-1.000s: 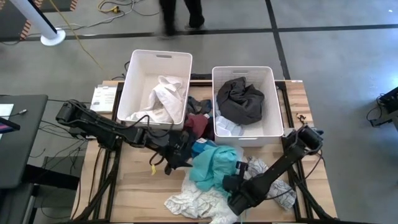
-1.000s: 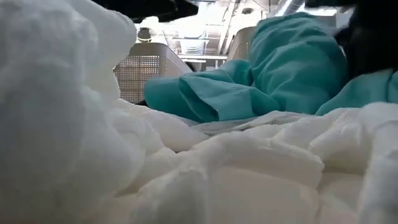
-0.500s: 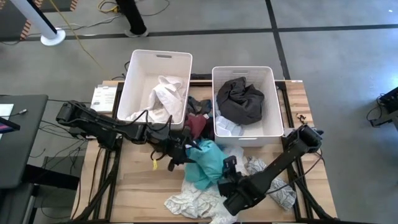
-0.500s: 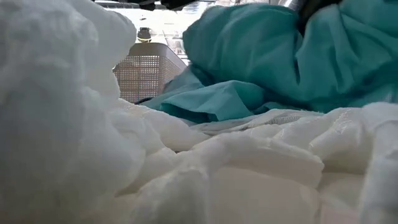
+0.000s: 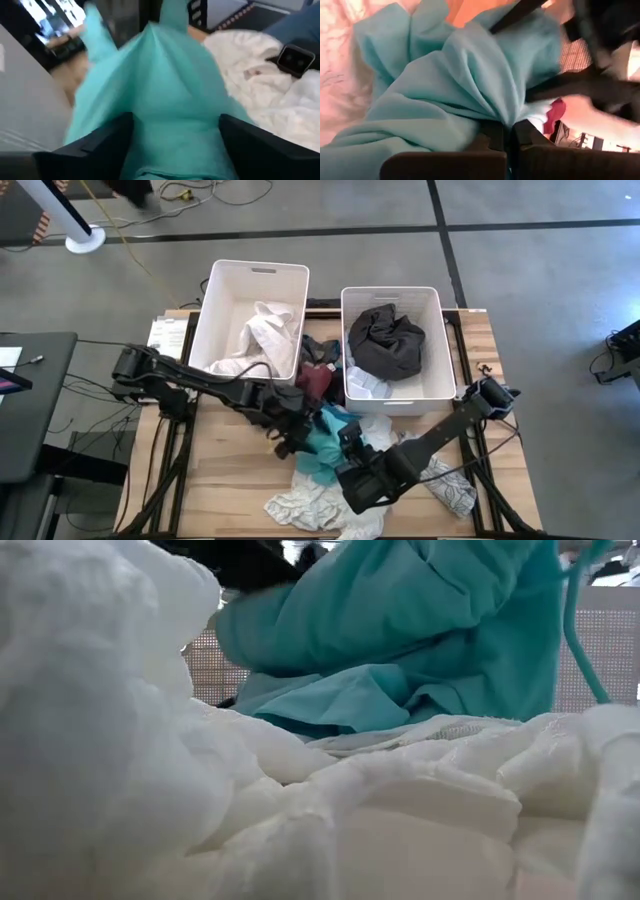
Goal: Sort clothes
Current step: Put the light blue pants into the right white laundry bin
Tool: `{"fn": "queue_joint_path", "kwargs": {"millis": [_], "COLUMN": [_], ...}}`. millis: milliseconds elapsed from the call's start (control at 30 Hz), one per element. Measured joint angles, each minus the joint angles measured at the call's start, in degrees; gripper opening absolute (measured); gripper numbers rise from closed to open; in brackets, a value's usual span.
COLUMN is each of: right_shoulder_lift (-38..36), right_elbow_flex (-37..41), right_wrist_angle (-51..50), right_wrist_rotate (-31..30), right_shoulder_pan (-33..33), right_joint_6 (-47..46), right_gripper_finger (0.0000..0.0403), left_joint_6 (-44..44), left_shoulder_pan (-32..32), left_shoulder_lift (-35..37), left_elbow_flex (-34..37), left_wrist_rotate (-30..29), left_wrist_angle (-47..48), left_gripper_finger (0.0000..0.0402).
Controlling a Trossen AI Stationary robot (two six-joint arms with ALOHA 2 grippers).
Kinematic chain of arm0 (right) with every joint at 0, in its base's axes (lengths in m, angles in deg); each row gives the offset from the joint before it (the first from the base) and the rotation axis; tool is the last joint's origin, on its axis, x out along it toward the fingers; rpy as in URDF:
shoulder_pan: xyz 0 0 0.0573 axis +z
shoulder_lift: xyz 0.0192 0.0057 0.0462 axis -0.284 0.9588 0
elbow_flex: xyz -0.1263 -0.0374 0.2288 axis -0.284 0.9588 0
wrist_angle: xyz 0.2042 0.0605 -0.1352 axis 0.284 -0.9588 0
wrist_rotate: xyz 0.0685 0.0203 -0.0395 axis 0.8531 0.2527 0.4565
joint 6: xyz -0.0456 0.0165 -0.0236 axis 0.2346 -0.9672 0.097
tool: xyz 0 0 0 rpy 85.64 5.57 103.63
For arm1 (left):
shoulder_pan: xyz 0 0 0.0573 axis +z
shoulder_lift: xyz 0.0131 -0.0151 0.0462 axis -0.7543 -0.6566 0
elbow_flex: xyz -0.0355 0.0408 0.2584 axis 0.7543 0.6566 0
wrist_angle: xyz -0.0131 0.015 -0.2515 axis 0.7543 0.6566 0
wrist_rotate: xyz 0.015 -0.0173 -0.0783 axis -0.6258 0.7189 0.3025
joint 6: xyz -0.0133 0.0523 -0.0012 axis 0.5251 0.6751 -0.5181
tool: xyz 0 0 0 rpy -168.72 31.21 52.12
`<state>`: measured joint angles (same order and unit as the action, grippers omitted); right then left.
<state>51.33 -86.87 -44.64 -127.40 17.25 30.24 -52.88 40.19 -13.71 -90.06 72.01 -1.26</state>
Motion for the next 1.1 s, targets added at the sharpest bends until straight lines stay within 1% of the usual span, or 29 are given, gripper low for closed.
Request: {"fn": "queue_joint_path", "kwargs": {"millis": [100, 167, 267, 367, 433, 500, 533, 600, 700, 733, 800, 867, 967, 1100], "right_shoulder_lift": [0.00, 0.00, 0.00, 0.00, 0.00, -0.02, -0.01, -0.02, -0.02, -0.02, -0.02, -0.02, -0.01, -0.04], "right_elbow_flex": [-0.01, -0.01, 0.01, 0.01, 0.00, -0.01, -0.01, 0.01, -0.01, -0.01, -0.01, -0.01, -0.01, -0.21], "right_wrist_angle": [1.88, 2.41, 2.55, 2.72, 2.86, 3.17, 3.27, 3.42, 3.64, 3.64, 3.58, 3.27, 2.51, -1.04], "right_wrist_rotate": [0.15, 0.47, 1.16, 1.55, 1.51, 1.49, 1.48, 1.42, 1.31, 1.31, 1.31, 1.29, 1.15, 0.52], "right_shoulder_pan": [-0.40, -0.77, -1.11, -1.28, -1.28, -1.27, -1.23, -1.15, -1.13, -1.13, -0.98, -0.79, -0.26, 0.68], "right_joint_6": [3.08, 3.98, 4.37, 4.63, 4.77, 4.77, 4.79, 4.77, 4.68, 4.48, 3.71, 2.61, -0.98, -9.43], "right_gripper_finger": [0.0000, 0.0000, 0.0000, 0.0000, 0.0000, 0.0000, 0.0000, 0.0000, 0.0000, 0.0000, 0.0002, 0.0009, 0.0025, 0.0058], "left_joint_6": [0.26, 0.27, -0.01, -0.12, -0.03, 1.07, 1.50, 2.12, 3.40, 3.90, 4.08, 4.23, 6.17, 8.69], "left_shoulder_pan": [-0.04, -0.11, -0.32, -0.37, -0.55, -0.70, -0.70, -0.66, -0.66, -0.66, -0.73, -1.15, -2.37, -3.61], "left_shoulder_lift": [-2.92, -4.71, -6.65, -7.54, -7.57, -7.57, -7.57, -7.59, -7.59, -7.58, -7.57, -7.55, -7.44, -7.48], "left_elbow_flex": [-2.48, -4.05, -5.67, -6.44, -6.44, -6.44, -6.44, -6.44, -6.51, -6.53, -6.54, -6.54, -6.54, -6.52], "left_wrist_rotate": [0.04, 0.11, 0.09, -0.13, -1.20, -2.55, -3.05, -3.37, -3.64, -3.65, -3.70, -5.09, -9.73, -16.03], "left_wrist_angle": [1.72, 1.86, 1.95, 1.39, 0.69, 0.37, 0.35, 0.42, 1.90, 2.37, 2.86, 2.95, 2.94, 2.25], "left_gripper_finger": [0.0339, 0.0353, 0.0358, 0.0345, 0.0321, 0.0280, 0.0252, 0.0181, 0.0056, 0.0035, 0.0033, 0.0033, 0.0033, 0.0033]}}
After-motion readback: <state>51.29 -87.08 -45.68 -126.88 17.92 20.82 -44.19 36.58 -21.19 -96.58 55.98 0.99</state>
